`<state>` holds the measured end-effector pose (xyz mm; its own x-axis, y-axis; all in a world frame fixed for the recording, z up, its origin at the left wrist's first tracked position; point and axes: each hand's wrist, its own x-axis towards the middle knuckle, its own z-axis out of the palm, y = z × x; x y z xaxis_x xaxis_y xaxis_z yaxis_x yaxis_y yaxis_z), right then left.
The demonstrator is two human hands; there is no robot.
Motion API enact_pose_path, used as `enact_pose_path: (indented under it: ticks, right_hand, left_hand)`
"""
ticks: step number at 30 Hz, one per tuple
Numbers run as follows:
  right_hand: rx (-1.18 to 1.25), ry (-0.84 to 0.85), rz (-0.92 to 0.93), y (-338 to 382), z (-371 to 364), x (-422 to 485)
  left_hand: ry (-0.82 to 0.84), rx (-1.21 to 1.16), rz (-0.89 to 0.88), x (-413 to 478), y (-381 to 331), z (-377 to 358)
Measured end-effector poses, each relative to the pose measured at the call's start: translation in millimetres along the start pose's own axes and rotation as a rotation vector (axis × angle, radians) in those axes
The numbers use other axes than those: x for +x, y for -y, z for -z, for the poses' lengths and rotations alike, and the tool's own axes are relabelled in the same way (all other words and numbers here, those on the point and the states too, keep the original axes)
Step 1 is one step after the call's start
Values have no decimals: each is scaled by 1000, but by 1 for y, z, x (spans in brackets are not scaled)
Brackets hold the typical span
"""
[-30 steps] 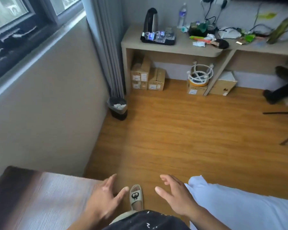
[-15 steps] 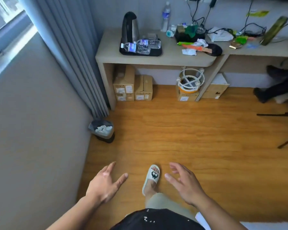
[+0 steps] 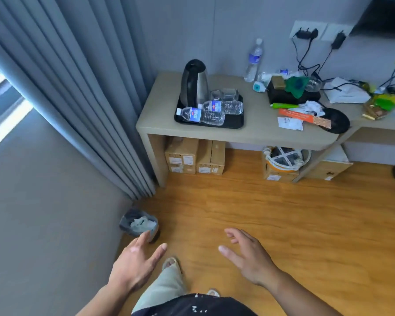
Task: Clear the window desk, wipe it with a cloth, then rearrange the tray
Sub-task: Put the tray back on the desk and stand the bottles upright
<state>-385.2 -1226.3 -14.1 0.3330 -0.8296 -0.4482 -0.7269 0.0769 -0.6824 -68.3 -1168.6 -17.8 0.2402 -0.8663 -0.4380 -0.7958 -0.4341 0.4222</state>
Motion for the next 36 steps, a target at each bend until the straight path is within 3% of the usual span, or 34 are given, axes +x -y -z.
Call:
enact_pose_path:
  ticks: [6,18,22,25,30,36]
  right_hand:
    - [38,-91,-26,21,41,108]
    - [119,-269,-159,62,115,264]
    - [123,-293,-176,48,148,315]
    - [142,-282,-163,39,179,353]
    - [168,-251,-124,17,237,408]
    - [173,-285,-140,-7,279,452]
  left_hand:
    - [28,-99,-11,127,-27,35]
    - [159,78,-171,347,-108,131]
    - [219,171,-135,395,-143,134]
    - [247,96,-71,430,-159,133]
    - [117,-92,75,474,-188,146]
    - [72,-101,58,520,-215,153]
